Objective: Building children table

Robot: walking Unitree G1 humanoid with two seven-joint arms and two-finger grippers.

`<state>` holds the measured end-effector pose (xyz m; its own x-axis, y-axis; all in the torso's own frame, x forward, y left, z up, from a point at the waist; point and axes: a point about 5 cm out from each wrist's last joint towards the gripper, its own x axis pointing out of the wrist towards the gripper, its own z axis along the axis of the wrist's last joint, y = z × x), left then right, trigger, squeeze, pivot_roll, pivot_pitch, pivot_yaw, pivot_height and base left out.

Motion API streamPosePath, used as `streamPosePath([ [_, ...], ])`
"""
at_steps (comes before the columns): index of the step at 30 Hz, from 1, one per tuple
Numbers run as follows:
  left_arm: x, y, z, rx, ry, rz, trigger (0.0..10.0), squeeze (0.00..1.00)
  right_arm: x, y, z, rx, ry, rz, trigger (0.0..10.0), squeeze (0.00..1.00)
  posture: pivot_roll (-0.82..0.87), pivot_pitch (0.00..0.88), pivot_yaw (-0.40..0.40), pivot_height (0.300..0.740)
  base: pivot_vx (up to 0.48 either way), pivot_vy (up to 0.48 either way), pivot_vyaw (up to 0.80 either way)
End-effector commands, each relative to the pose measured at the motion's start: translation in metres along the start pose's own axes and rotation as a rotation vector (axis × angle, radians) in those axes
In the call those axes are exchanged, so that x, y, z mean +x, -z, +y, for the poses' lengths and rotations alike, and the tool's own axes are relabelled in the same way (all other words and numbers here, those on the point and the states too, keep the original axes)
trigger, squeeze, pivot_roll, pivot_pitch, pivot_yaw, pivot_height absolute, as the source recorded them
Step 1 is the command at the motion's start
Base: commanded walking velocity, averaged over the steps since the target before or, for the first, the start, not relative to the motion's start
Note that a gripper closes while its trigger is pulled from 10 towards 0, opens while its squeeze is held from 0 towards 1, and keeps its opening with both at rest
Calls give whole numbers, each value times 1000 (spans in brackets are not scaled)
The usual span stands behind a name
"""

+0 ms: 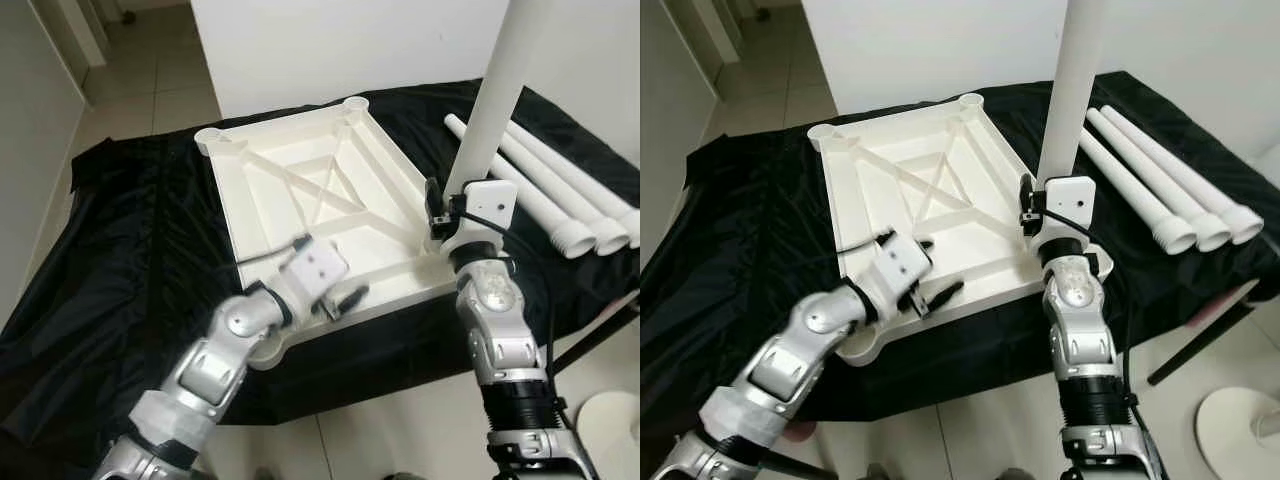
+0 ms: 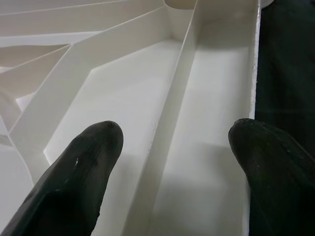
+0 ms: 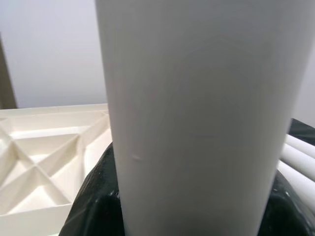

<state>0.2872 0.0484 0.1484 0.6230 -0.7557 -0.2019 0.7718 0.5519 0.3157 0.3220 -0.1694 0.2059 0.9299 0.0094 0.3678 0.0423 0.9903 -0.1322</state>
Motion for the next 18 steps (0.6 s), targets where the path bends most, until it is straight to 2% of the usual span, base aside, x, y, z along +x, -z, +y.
streamPosePath([
  [1,1,10,0,-19,14,63,10000,0,0,-4,2,-4,1,-13,10000,0,-113,75,115,740,0,0,0],
  [2,3,17,-1,-25,33,117,10000,0,-1,-3,1,-5,7,-10,10000,0,-118,75,121,740,0,0,0],
  [3,3,17,-1,-25,33,117,10000,0,-1,-3,1,-5,7,-10,10000,0,-118,75,121,740,0,0,0],
  [4,4,22,-2,-4,42,159,10000,0,-2,-3,0,-10,12,-7,10000,0,-119,76,123,740,0,0,0],
  [5,5,32,-1,-7,45,240,10000,0,-3,-3,0,-14,18,-5,10000,0,-122,77,128,740,0,0,0],
  [10,-5,41,7,3,24,307,10000,0,-4,-2,0,-16,17,-2,10000,0,-121,78,131,740,0,0,0],
  [14,-15,45,13,32,32,325,10000,0,-4,-1,1,-15,13,2,10000,0,-118,79,129,740,0,0,0],
  [15,-22,48,16,70,47,341,10000,0,-4,-1,2,-15,9,3,10000,0,-110,79,125,740,0,0,0],
  [16,-22,48,16,70,47,341,10000,0,-4,-1,2,-15,9,3,10000,0,-110,79,125,740,0,0,0],
  [18,-36,54,23,133,77,386,10000,0,-4,0,4,-14,-10,5,10000,0,-107,80,123,740,0,0,0],
])
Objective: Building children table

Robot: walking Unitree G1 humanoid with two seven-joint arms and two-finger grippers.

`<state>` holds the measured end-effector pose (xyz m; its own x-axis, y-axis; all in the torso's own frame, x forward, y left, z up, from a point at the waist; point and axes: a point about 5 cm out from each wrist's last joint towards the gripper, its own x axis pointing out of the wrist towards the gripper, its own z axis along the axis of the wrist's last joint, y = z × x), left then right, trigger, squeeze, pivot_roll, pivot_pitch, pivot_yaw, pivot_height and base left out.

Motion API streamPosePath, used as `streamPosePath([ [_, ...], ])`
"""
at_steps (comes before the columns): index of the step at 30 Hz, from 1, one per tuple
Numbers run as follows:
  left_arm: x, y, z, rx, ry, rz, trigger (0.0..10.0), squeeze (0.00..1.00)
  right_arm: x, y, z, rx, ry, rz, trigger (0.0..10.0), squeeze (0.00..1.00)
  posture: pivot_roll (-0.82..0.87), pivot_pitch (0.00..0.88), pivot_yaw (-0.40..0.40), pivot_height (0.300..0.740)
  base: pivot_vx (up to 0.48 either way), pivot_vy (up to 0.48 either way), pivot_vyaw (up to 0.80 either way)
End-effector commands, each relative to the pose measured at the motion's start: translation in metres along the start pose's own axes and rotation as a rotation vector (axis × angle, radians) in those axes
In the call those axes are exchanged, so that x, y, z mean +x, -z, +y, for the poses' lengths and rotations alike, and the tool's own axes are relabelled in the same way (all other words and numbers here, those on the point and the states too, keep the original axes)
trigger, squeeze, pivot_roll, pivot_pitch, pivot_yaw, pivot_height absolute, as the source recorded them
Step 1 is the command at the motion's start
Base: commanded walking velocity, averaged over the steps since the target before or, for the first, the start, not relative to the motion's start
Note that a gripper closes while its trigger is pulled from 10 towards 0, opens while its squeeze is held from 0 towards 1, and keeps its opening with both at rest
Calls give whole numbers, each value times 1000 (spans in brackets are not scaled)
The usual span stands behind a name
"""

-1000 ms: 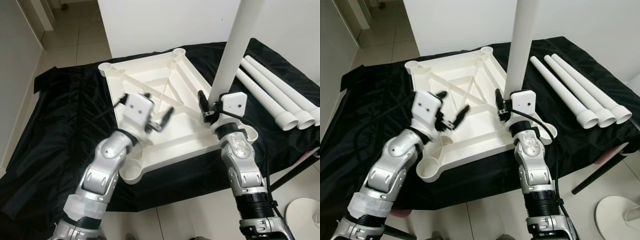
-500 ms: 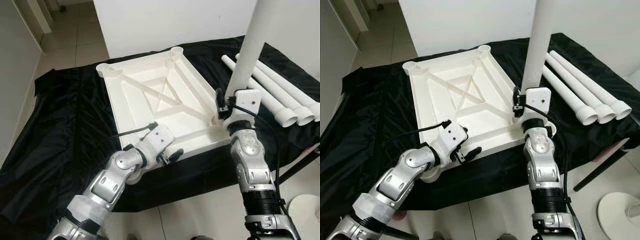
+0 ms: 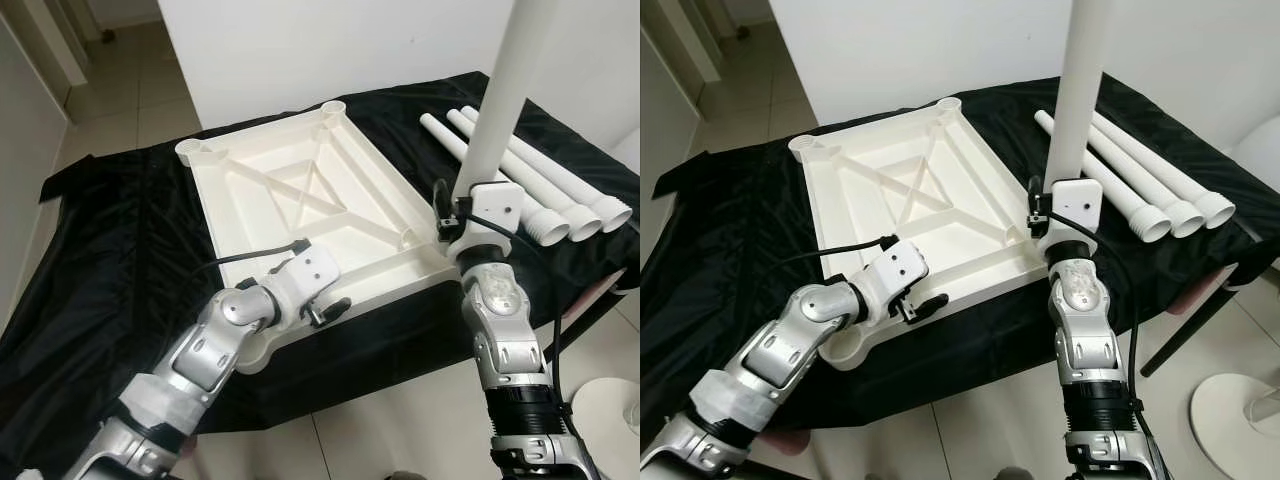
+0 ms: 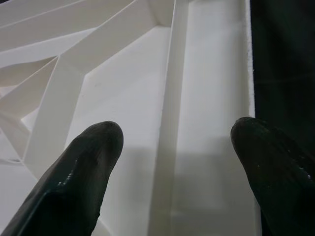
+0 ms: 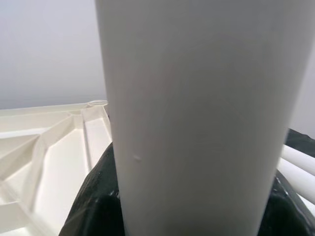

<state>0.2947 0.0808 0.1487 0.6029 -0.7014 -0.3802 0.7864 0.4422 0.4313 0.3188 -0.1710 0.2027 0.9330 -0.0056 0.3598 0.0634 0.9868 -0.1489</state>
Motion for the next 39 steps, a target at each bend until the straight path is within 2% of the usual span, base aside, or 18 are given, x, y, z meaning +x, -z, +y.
streamPosePath([
  [1,-8,44,-8,-19,38,204,10000,0,0,-2,6,9,-23,-6,10000,0,-107,80,123,740,0,0,0],
  [4,-20,51,2,60,43,256,10000,0,1,-2,10,16,-51,-9,10000,0,-96,80,116,740,0,0,0],
  [6,-26,53,10,48,22,280,10000,0,2,-2,13,31,-74,-10,10000,0,-91,78,110,740,0,0,0],
  [8,-29,53,16,42,-7,290,10000,0,1,-2,15,38,-89,-9,10000,0,-89,76,108,740,0,0,0],
  [10,-32,55,22,85,-29,327,10000,0,1,-1,18,44,-111,-8,10000,0,-90,75,105,740,0,0,0],
  [11,-35,54,27,147,-46,350,10000,0,1,-1,20,45,-125,-6,10000,0,-91,73,104,740,0,0,0],
  [14,-36,49,33,140,-94,341,10000,0,-1,0,23,57,-153,-4,10000,0,-91,73,104,740,0,0,0],
  [15,-35,34,30,43,-85,263,10000,0,-2,2,24,58,-180,6,10000,0,-94,71,99,740,0,0,0],
  [16,-35,34,30,43,-85,263,10000,0,-2,2,24,58,-180,6,10000,0,-94,71,99,740,0,0,0],
  [20,-28,11,14,-149,-44,94,10000,0,-3,4,25,59,-205,15,10000,0,-97,65,86,740,0,0,0],
  [21,-26,5,11,-174,-46,48,10000,0,-2,4,24,59,-208,16,10000,0,-97,65,86,740,0,0,0],
  [24,-23,-2,9,-199,-55,12,10000,0,-2,4,24,58,-208,18,10000,0,-98,63,81,740,0,0,0],
  [25,-18,-21,10,-243,-88,-83,10000,0,0,3,22,46,-218,14,10000,0,-96,61,70,740,0,0,0],
  [27,-18,-21,10,-243,-88,-83,10000,0,0,3,22,46,-218,14,10000,0,-96,61,70,740,0,0,0],
  [29,-17,-39,13,-248,-119,-195,10000,0,1,1,19,35,-236,9,10000,0,-97,57,60,740,0,0,0],
  [30,-17,-39,13,-248,-119,-195,10000,0,1,1,19,35,-236,9,10000,0,-97,57,60,740,0,0,0],
  [33,-19,-57,11,-226,-111,-304,10000,0,0,-2,13,15,-264,2,10000,0,-98,55,52,740,0,0,0],
  [39,-17,-62,0,-224,-48,-310,10000,0,-8,-5,6,-8,-300,3,10000,0,-102,53,53,740,0,0,0],
])
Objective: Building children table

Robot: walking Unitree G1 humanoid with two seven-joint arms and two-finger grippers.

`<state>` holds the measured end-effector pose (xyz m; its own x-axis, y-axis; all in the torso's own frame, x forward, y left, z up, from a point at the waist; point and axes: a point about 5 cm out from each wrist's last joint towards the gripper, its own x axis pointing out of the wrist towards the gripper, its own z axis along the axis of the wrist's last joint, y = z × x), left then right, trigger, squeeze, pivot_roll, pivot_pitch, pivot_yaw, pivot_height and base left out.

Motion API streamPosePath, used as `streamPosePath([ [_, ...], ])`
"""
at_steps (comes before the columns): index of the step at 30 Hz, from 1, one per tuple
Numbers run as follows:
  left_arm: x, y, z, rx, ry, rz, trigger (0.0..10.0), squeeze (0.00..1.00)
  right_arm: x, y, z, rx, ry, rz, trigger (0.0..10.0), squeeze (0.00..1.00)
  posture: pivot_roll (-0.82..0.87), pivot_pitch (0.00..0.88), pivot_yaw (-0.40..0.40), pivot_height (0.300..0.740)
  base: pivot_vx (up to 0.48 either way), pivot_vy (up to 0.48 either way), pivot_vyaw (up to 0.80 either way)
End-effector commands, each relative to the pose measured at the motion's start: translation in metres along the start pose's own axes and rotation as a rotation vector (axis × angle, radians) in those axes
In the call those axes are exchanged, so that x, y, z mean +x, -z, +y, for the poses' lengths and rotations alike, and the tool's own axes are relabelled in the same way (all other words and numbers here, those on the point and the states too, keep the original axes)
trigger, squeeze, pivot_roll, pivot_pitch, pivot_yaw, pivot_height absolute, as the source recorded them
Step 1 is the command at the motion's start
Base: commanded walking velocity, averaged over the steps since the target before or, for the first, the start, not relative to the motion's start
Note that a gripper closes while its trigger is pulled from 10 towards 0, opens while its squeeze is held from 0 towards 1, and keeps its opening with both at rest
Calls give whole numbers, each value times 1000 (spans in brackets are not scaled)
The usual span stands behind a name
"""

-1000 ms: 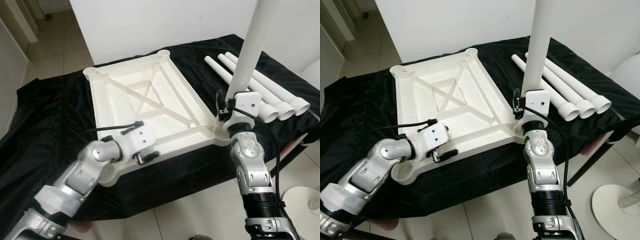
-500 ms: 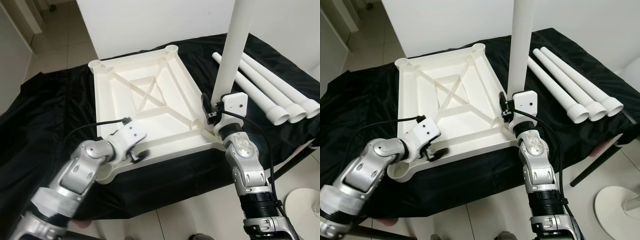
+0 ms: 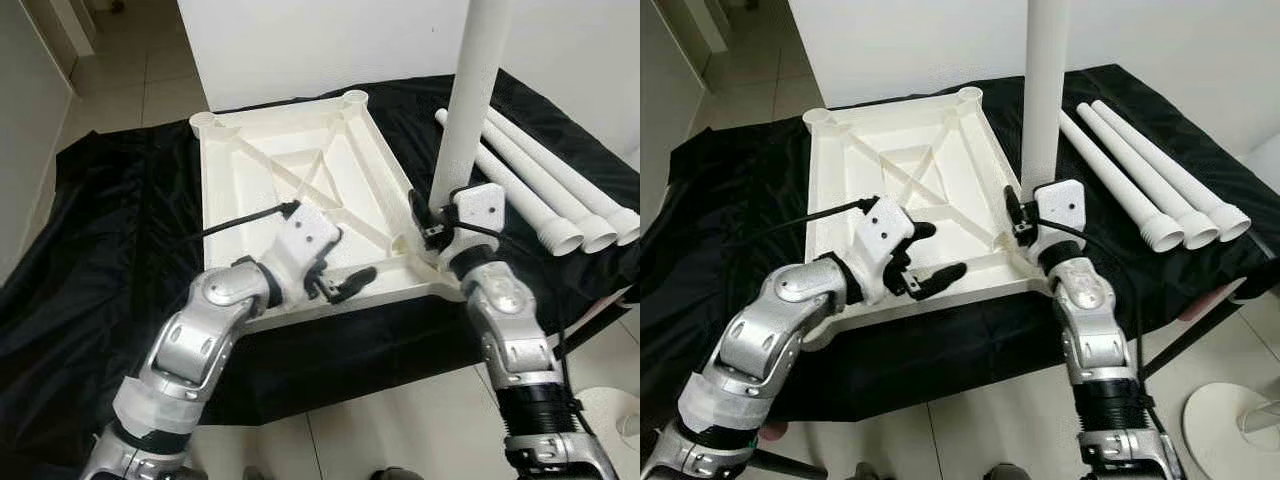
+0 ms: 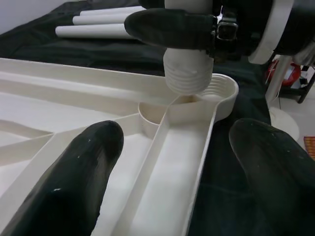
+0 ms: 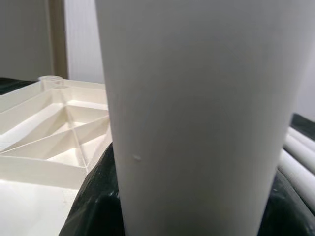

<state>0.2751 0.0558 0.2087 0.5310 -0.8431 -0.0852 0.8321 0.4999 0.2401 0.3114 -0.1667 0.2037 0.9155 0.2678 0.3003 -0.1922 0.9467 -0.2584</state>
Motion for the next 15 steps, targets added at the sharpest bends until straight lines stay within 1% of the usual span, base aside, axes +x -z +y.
streamPosePath([
  [1,0,3,0,-12,-72,13,10000,0,-4,-1,2,5,-23,2,10000,0,-102,53,53,740,0,0,0],
  [3,3,4,-2,-40,-78,11,10000,0,-11,4,-1,0,-21,18,10000,0,-110,51,57,740,0,0,0],
  [5,4,4,-2,-51,-83,11,10000,0,-14,7,-2,-3,-19,27,10000,0,-112,51,58,740,0,0,0],
  [7,6,6,-2,-51,-87,17,10000,0,-16,10,-4,-2,-13,39,10000,0,-115,49,62,740,0,0,0],
  [8,7,8,-2,-59,-98,15,10000,0,-22,16,-6,-3,7,64,10000,0,-119,48,67,740,0,0,0],
  [12,7,8,-1,-55,-105,11,10000,0,-25,21,-8,-6,19,79,10000,0,-119,46,69,740,0,0,0],
  [15,7,11,0,-66,-124,28,10000,0,-30,27,-10,-8,33,111,10000,0,-122,46,74,740,0,0,0],
])
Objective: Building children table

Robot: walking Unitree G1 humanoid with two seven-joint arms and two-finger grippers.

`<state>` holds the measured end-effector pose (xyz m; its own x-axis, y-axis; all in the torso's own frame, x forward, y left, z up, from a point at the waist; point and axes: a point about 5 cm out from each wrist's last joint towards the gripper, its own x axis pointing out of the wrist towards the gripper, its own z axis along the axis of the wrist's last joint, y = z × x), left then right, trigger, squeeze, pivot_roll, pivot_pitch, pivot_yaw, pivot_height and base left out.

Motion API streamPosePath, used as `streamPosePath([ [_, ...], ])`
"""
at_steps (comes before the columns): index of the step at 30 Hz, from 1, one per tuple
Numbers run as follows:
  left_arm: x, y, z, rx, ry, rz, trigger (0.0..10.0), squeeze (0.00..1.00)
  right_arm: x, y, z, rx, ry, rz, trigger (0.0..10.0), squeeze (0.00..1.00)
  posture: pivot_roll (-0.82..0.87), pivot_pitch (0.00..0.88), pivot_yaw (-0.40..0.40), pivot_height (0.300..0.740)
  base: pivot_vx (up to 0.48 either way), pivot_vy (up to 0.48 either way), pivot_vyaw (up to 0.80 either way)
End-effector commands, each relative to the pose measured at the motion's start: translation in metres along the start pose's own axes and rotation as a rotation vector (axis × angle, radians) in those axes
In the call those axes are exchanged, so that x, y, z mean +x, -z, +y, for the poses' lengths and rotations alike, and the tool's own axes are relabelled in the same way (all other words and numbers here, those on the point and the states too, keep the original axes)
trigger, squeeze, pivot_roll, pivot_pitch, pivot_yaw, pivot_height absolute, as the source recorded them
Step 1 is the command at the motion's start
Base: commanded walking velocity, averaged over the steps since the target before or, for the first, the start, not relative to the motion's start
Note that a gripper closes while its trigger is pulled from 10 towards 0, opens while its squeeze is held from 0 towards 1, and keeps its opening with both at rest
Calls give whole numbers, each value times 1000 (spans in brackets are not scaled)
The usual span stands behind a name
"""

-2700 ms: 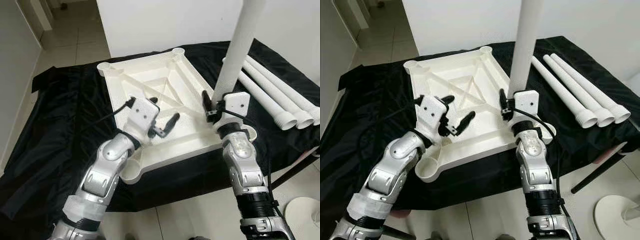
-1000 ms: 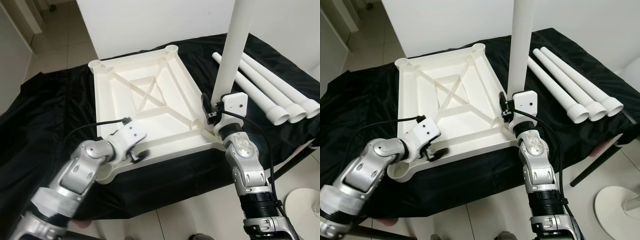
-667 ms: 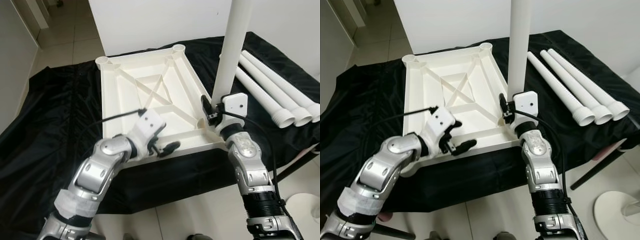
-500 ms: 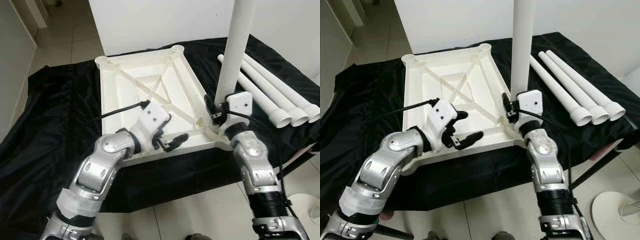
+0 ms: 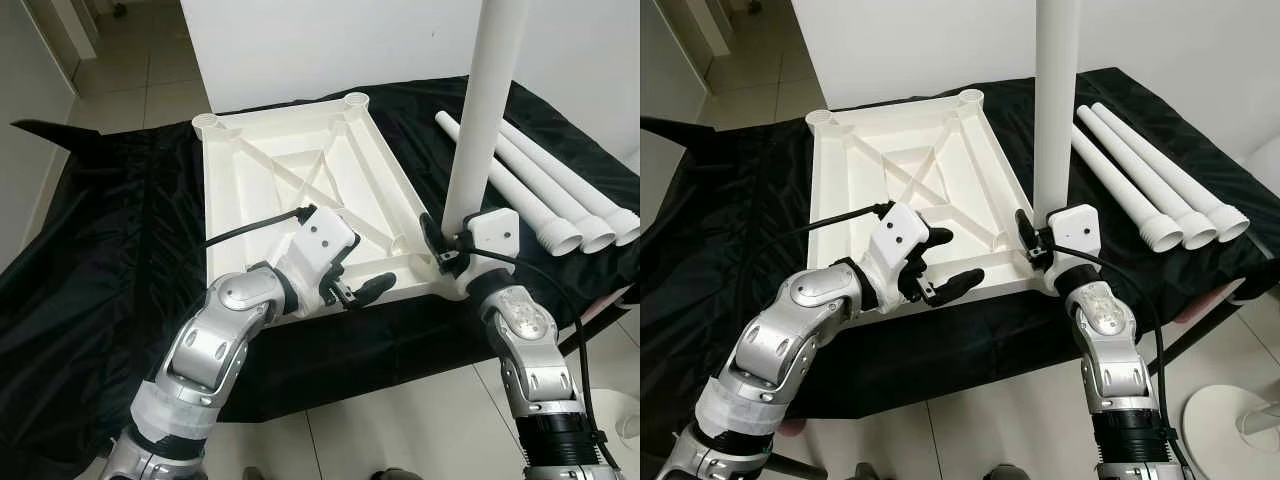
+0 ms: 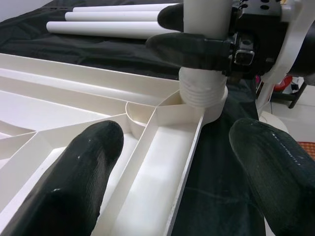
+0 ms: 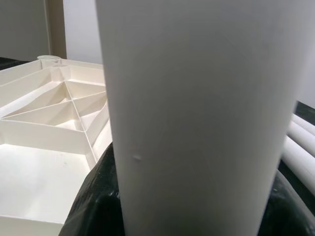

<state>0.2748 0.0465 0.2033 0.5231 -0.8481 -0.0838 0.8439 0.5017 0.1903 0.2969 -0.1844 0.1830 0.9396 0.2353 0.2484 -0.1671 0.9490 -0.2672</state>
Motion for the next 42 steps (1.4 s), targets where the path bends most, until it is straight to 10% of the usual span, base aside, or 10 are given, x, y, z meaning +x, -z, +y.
streamPosePath([
  [1,-1,7,7,-15,-133,28,10000,0,-5,10,-1,8,11,49,10000,0,-122,46,74,740,0,0,0],
  [27,0,6,12,-51,-189,5,10000,0,-9,11,-19,126,160,-7,10000,0,-116,53,77,740,0,0,0],
  [42,-2,7,14,-60,-201,16,10000,0,-9,29,6,98,-29,7,10000,0,-105,80,92,740,0,0,0],
])
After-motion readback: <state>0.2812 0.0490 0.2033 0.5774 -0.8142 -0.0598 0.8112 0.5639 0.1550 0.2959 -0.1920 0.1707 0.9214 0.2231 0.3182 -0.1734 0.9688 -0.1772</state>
